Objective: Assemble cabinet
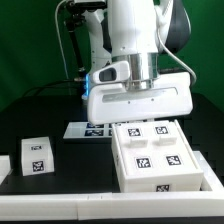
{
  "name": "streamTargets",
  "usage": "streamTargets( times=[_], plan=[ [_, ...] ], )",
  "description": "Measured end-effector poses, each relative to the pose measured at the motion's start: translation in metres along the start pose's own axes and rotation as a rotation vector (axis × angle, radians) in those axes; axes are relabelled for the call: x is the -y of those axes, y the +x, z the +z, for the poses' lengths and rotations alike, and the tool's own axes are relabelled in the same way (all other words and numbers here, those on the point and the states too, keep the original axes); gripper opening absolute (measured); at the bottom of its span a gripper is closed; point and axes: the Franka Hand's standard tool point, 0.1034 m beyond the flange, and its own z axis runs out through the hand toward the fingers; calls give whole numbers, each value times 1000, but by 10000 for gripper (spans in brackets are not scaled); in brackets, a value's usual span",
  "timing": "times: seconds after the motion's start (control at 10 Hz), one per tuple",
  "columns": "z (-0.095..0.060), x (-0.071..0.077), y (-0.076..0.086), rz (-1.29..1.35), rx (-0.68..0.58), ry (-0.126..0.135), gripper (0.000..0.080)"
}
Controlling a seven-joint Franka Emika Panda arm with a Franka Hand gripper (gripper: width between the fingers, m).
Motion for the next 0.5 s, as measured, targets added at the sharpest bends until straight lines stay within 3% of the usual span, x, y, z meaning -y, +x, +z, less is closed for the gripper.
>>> streamTargets(
  times=[0.5],
  plan=[
    [-43,4,28,-12,11,3,2]
  ],
)
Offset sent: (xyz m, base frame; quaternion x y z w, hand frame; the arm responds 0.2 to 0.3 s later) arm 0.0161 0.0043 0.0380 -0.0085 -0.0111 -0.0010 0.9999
